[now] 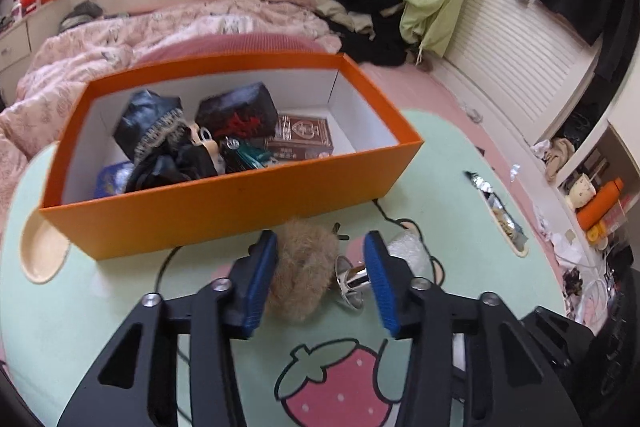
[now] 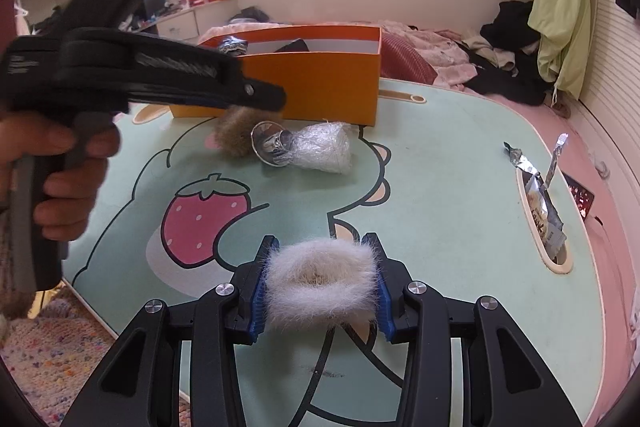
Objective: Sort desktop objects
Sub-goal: 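Carry the white ball into the box with the right tool while the left tool carries the brown ball in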
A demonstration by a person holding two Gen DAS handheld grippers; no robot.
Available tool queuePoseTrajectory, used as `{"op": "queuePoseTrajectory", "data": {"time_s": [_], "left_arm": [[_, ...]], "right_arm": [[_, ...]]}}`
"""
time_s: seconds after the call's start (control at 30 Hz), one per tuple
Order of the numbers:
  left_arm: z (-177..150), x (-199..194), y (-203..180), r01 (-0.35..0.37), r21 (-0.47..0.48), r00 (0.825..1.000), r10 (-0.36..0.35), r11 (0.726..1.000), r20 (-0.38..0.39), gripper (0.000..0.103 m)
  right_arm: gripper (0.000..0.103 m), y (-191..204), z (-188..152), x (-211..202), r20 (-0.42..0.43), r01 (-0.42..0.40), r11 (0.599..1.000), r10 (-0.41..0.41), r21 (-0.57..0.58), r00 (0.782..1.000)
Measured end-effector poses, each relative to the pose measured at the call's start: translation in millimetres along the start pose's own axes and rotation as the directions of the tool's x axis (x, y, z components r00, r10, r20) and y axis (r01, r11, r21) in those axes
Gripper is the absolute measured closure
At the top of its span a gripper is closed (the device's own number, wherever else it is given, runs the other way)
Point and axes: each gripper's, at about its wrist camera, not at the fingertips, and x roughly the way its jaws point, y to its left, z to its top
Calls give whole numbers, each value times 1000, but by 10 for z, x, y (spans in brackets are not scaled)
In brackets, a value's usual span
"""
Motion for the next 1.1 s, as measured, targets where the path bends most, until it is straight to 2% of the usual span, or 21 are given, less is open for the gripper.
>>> {"op": "queuePoseTrajectory", "data": {"time_s": [0.07, 0.17, 0.27, 0.5, 0.7, 0.87, 1.1], "left_arm": [[-48, 119, 48, -15, -20, 999, 14, 1000, -35, 76], [-161, 92, 162, 29, -60, 999, -31, 998, -19, 80], [-265, -41, 192, 39, -60, 999, -38, 997, 8, 80], [-511, -460, 232, 11, -37, 994, -7, 999, 112, 80], [-493, -712, 338, 13, -42, 986, -6, 999, 165, 80], [-322, -845, 424, 17, -52, 981, -6, 998, 194, 80], [225, -814, 630, 8, -81, 981, 8, 997, 195, 80]], "right_arm": [[62, -2, 3, 3, 1, -4, 1000, 4, 4, 1000], [62, -4, 3, 12, 3, -10, 1000, 10, 9, 1000], [62, -4, 6, 14, 3, -10, 1000, 10, 10, 1000], [62, 10, 15, 19, -3, 7, 1000, -7, -1, 1000], [62, 50, 127, -53, 17, 3, 1000, -3, -10, 1000], [62, 59, 493, -153, 72, -26, 1000, 27, -8, 997], [62, -175, 1407, 16, 94, -116, 992, 110, 58, 989]]}}
